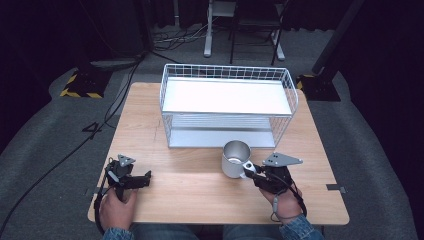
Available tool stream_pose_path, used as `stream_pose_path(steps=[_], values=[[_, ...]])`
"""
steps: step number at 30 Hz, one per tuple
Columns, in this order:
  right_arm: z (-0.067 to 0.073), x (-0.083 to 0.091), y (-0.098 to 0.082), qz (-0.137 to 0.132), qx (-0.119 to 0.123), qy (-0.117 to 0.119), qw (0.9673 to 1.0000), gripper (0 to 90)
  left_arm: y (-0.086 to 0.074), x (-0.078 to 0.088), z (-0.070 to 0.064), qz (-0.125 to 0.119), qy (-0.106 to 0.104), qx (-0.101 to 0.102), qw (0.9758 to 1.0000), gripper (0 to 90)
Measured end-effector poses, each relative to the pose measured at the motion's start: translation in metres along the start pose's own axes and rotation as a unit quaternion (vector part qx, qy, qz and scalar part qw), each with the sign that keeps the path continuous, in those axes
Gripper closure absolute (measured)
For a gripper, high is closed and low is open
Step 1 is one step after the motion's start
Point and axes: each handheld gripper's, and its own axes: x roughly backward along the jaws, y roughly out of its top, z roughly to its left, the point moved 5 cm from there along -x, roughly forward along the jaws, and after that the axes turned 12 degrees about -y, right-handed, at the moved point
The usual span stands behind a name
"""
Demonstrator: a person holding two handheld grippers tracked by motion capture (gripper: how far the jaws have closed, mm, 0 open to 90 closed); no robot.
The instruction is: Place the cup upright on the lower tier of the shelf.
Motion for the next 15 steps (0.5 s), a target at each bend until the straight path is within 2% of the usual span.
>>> stream_pose_path(steps=[15], values=[[-0.014, -0.02, 0.044, -0.029, -0.02, -0.013, 0.9993, 71.1, 0.0, 0.0, 0.0, 0.0, 0.0, 0.0, 1.0, 0.9]])
